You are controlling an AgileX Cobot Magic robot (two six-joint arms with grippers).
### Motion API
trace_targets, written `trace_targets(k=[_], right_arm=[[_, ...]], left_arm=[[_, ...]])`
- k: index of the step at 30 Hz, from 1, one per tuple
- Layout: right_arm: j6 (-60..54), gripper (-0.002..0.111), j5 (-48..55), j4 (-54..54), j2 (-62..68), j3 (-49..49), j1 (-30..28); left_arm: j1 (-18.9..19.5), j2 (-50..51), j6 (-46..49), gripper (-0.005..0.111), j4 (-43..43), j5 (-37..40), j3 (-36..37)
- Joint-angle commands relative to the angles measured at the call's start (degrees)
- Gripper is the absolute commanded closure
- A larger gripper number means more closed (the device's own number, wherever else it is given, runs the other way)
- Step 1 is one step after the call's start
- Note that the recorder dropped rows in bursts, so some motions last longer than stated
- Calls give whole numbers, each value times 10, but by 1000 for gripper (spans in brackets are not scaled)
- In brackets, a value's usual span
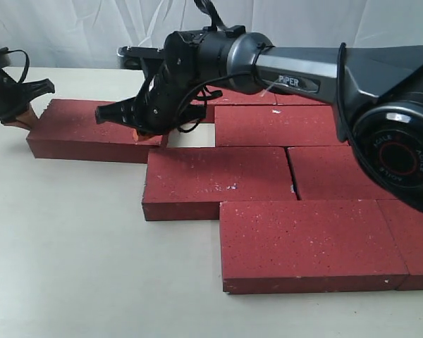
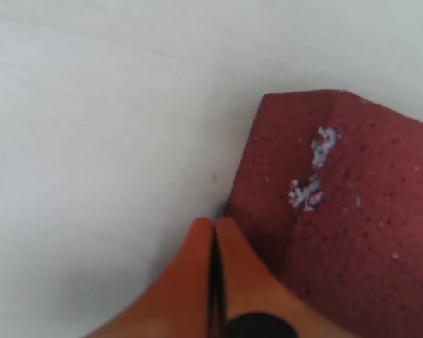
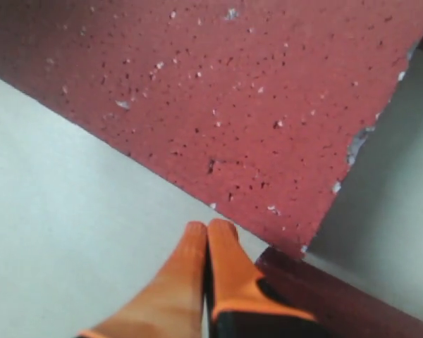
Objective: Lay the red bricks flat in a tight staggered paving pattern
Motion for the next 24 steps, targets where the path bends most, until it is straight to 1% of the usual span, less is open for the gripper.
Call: trace_targets(k=[1, 4, 8, 12, 16, 24], right_arm=[[7, 109, -16, -9, -53, -4, -15], [9, 109, 20, -9, -74, -4, -40], [9, 109, 101, -11, -92, -4, -76], [4, 109, 167, -39, -102, -4, -81], [-23, 109, 233, -37, -108, -4, -81], [-27, 109, 236, -27, -135, 9, -81]], left_arm=[[0, -2, 4, 107, -8, 11, 1], [0, -2, 4, 107, -9, 18, 1], [0, -2, 4, 107, -7, 30, 1], [0, -2, 4, 107, 4, 30, 1], [0, -5, 3, 107, 33, 38, 1], [0, -31, 2, 107, 74, 37, 2]])
